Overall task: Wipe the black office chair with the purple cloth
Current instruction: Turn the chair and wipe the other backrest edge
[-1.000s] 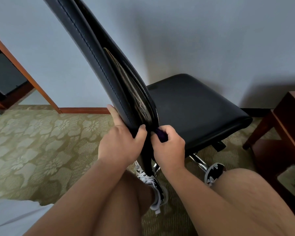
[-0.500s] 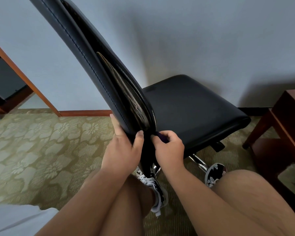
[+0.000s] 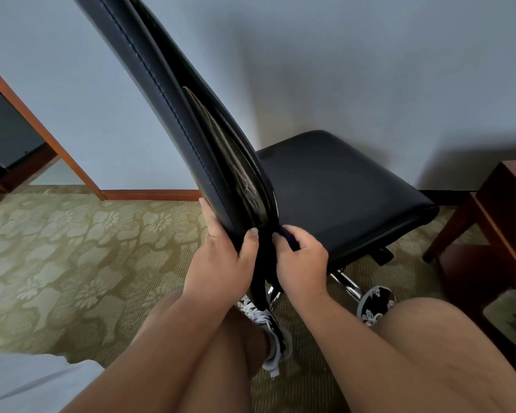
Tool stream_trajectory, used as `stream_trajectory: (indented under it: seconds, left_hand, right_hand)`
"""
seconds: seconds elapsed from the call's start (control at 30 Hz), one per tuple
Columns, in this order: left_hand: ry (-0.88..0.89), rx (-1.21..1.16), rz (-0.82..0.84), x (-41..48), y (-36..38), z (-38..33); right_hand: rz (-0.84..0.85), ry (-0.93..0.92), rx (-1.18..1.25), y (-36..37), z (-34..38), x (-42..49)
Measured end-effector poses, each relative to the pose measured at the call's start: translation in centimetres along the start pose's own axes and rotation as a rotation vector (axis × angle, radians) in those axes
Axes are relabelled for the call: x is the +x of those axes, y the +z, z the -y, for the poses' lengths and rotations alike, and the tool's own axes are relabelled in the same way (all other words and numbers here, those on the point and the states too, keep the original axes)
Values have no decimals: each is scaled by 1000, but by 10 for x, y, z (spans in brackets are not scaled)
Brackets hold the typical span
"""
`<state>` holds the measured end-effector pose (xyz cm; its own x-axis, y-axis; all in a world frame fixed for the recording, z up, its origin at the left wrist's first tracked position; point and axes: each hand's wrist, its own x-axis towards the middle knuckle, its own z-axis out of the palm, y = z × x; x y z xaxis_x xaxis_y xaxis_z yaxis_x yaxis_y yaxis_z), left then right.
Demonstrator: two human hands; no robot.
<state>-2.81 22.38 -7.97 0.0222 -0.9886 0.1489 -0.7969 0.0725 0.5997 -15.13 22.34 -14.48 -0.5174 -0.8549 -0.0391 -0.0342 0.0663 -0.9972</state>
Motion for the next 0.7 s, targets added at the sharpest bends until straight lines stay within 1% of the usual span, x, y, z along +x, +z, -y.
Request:
stream_trajectory:
  seconds: [0.13, 0.2, 0.3, 0.43, 0.53, 0.6, 0.7]
  left_hand:
    - [-5, -1, 5, 1, -2, 0]
    - [-9, -18, 5, 1, -2, 1]
    - [-7, -28, 1, 1, -3, 1]
    - [14, -11, 11, 2, -2, 4]
    - [20, -13, 13, 2, -3, 5]
    - [28, -23, 11, 2, -2, 5]
    - [37, -33, 8, 2, -3, 4]
  right_hand:
    - [76, 198, 75, 6, -12, -2]
    - [81, 208, 72, 6, -8, -2]
    - [38, 131, 61, 3, 5, -1]
    - [-53, -114, 13, -2, 28, 3]
    - [-75, -275, -29, -4, 41, 6]
    - [-85, -318, -71, -3, 40, 7]
    - [-70, -262, -101, -3, 29, 7]
